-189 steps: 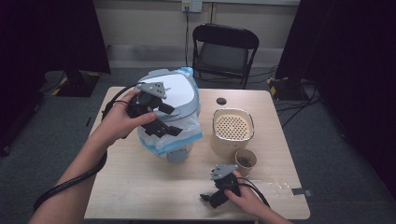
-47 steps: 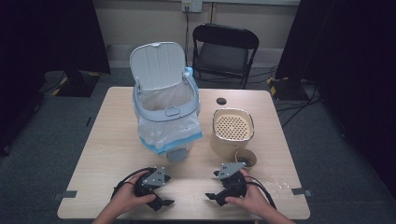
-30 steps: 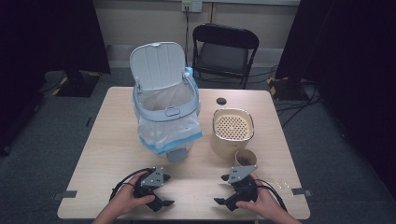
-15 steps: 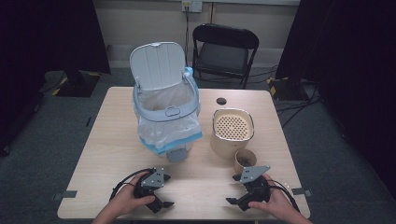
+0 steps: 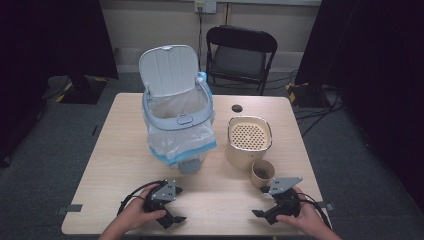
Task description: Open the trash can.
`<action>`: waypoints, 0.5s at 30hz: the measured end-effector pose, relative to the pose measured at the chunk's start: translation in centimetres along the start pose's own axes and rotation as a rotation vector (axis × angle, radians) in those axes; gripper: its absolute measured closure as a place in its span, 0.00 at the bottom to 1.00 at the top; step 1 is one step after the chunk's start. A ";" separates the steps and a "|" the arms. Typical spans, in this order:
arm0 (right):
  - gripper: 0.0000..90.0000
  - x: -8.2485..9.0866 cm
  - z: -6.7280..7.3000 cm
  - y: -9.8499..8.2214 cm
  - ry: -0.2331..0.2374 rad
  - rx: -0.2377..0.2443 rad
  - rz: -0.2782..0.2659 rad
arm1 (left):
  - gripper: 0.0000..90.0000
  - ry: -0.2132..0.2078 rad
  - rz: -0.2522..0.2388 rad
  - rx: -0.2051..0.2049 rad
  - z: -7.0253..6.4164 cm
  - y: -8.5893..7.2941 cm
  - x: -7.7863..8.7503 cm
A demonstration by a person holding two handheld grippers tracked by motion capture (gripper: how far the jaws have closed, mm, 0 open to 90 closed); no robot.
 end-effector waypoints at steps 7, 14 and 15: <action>0.16 1.1 -1.3 -1.2 -0.045 -0.022 -0.001 | 0.07 0.000 0.000 0.000 0.0 0.0 0.0; 0.16 1.7 -2.3 -1.9 -0.077 -0.048 -0.011 | 0.07 -0.001 0.000 -0.001 0.0 0.0 0.0; 0.16 1.7 -2.6 -1.9 -0.084 -0.053 -0.014 | 0.07 -0.001 -0.001 -0.002 0.0 0.0 0.0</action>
Point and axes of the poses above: each handheld gripper's, and its own axes: x roughly backward along the jaws, y roughly out of its top, z roughly to its left, the point moved 2 cm from there along -x, roughly forward along the jaws, and after that the axes turned 5 degrees about y, right-handed, at the moved point
